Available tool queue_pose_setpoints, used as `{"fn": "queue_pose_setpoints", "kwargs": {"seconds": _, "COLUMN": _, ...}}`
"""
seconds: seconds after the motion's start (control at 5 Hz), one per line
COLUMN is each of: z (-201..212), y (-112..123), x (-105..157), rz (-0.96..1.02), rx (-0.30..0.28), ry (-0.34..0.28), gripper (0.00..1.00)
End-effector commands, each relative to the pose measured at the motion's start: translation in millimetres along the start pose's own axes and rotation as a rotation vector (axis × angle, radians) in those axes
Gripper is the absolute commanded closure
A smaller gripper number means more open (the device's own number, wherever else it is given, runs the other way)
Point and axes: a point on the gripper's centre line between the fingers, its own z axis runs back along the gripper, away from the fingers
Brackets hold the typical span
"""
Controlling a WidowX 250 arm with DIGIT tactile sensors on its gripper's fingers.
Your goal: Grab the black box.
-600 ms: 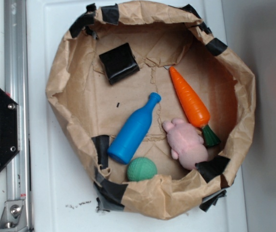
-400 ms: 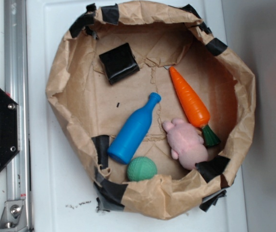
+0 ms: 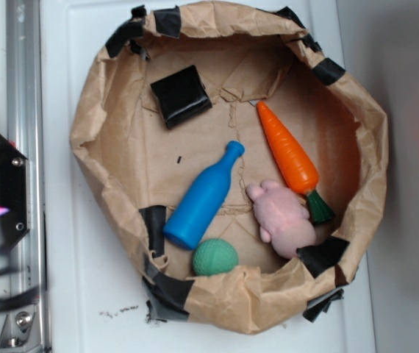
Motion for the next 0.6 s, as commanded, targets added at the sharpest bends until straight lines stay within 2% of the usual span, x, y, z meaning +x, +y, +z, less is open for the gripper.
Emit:
{"fn": "queue_pose_setpoints", "kwargs": {"seconds": 0.0, "z": -31, "y": 13, "x": 49, "rz": 0.169, "rx": 0.026, "ry": -0.044, "gripper": 0.0}}
{"fn": "queue_pose_setpoints", "kwargs": {"seconds": 0.4, "z": -76, "y": 39, "x": 65, "rz": 0.247, "rx": 0.106, "ry": -0.014, "gripper": 0.0}}
